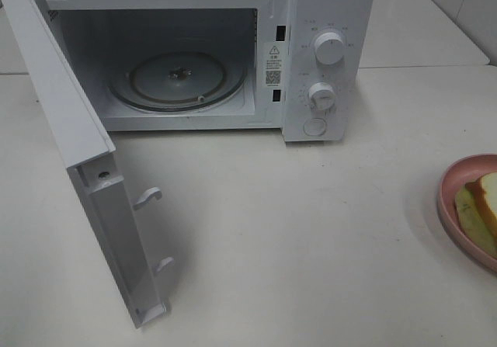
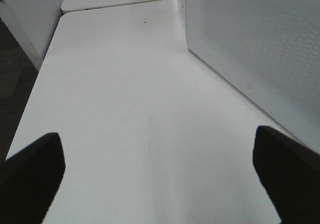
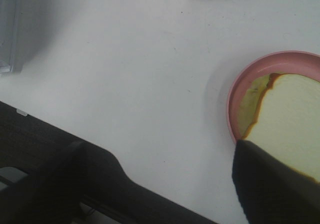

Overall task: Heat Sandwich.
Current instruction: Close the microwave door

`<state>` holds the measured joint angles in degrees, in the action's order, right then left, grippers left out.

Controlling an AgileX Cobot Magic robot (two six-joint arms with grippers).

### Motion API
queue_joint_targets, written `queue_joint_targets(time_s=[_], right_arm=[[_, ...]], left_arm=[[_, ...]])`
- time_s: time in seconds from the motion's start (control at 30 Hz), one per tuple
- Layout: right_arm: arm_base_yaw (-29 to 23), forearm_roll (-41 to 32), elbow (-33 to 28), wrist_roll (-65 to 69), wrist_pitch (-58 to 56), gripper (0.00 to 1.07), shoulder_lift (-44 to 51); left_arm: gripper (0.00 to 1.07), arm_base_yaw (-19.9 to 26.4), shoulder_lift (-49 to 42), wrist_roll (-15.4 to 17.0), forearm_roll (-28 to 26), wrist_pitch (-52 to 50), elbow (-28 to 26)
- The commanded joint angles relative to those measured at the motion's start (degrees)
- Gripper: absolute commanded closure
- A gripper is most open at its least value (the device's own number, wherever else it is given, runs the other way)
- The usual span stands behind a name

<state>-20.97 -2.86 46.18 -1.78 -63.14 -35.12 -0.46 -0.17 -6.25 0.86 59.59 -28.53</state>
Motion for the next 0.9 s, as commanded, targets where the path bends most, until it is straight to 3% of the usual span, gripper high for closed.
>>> queue_joint_targets(time_s=[0.03,0.17,0.6,0.9], right_arm=[[0.7,0.9,-2.1,0.1,-0.3,0.31,3.7],[4.4,1.3,-7.5,0.1,0.3,0.31,13.5],[11.6,1.4,-16.6,0.9,2.8,0.31,26.5],[16.3,1.3,-17.2,0.9,3.8,0.31,33.1]], left_arm=[[0.09,-0.2,-1.5,0.4,0.2,-0.4,0.2],[0.09,-0.2,-1.5,0.4,0.2,-0.4,0.2],[0.09,-0.2,-1.5,0.4,0.2,-0.4,0.2],[0.09,-0.2,-1.5,0.4,0.2,-0.4,0.2]])
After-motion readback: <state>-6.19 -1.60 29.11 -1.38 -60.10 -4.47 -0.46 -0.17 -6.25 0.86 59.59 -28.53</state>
